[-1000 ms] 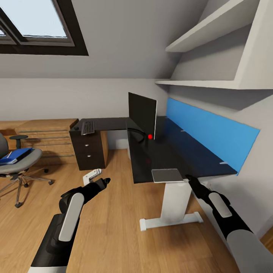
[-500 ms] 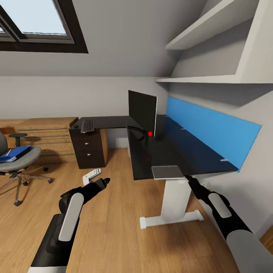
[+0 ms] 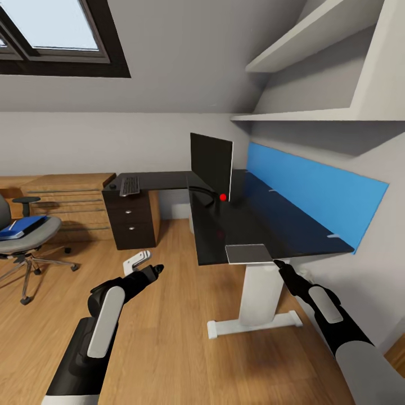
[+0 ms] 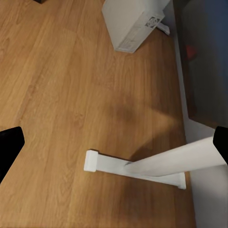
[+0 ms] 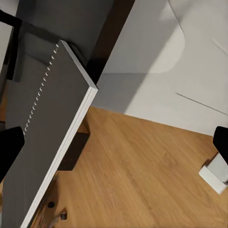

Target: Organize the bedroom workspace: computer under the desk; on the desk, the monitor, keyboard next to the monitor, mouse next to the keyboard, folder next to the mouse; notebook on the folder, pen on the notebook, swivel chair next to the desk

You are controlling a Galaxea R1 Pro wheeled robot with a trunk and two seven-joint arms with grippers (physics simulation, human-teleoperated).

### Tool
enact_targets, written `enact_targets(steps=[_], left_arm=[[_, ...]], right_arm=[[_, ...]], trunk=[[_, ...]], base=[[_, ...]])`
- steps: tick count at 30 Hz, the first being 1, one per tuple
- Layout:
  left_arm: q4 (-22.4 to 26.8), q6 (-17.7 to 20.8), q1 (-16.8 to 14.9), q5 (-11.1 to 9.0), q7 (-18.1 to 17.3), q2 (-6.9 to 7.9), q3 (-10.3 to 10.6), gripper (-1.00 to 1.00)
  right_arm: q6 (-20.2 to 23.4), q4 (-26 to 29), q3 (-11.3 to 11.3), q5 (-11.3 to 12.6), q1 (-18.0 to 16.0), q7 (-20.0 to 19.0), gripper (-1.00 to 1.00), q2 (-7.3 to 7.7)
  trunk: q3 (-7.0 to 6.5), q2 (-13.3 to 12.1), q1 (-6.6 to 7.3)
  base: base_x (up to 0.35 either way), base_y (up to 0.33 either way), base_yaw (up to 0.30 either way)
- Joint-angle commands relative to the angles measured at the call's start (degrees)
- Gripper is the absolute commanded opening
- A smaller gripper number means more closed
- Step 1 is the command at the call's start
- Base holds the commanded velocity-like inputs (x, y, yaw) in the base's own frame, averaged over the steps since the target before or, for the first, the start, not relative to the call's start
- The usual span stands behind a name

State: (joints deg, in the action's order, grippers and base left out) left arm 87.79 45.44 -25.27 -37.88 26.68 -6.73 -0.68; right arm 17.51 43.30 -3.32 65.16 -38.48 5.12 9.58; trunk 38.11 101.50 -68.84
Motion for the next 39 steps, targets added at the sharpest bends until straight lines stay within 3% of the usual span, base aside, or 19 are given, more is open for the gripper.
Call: enact_targets(steps=[1,39], left_arm=[[-0.03,0.18,-0.04,-0.57,0.45,-0.04,-0.04,1.00],[-1.41,0.00,-0.04,-0.18,0.31,0.05,0.15,1.00]], right_arm=[[0.25,0.12,-0.02,0.58,-0.02,0.43,1.00,0.00],[0.25,0.12,0.41,0.56,-0.02,0.36,1.00,-0.26]], trunk=[[0.06,0.03,0.00],[0.06,0.03,0.00]], base=[[0.000,0.000,0.000],[0.086,0.024,0.000]])
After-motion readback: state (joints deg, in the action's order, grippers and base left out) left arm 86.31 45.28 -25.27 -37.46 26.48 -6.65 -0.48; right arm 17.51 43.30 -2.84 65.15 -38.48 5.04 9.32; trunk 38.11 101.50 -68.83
